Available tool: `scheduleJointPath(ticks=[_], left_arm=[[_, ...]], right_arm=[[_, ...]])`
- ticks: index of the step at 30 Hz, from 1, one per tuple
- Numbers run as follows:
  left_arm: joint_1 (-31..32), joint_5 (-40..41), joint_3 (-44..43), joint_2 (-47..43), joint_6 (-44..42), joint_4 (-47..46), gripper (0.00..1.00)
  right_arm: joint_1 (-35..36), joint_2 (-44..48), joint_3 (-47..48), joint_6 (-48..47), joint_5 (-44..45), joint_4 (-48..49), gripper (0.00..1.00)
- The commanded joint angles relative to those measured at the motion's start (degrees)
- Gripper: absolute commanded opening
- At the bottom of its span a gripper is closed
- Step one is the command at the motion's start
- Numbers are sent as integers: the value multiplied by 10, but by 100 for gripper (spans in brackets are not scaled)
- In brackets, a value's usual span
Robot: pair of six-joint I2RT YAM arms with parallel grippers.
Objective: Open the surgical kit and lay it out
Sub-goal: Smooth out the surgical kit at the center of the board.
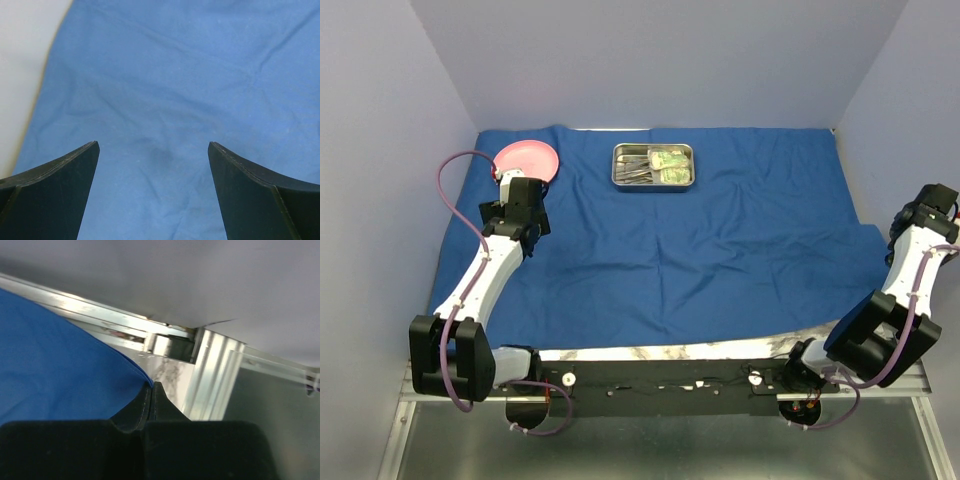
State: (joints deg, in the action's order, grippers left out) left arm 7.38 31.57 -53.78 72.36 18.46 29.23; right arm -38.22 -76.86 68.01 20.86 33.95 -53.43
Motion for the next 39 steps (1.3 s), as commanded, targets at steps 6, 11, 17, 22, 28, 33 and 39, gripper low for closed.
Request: scheduleJointPath(ticks=[6,11,17,22,28,33,39], left_arm=[[22,29,20,-21,-8,-19,99],[46,-4,18,-13,-8,-24,99],[62,-53,13,5,7,-14,99],[62,-78,13,11,37,16,99],[62,-107,39,-12,82,33,99],[61,-173,74,-11,136,40,99],[56,-172,109,-19,166,60,99]], right_arm=[[-15,22,-31,-13,69,-7,53],[51,58,-39,-29,-14,-5,73],[269,124,-113,-46,-128,24,82],[431,112,-110,15,-234,12,89],[646,40,-183,96,-271,94,90],[813,-16,-212,160,-252,152,92],[909,-86,-240,225,-226,168,95]])
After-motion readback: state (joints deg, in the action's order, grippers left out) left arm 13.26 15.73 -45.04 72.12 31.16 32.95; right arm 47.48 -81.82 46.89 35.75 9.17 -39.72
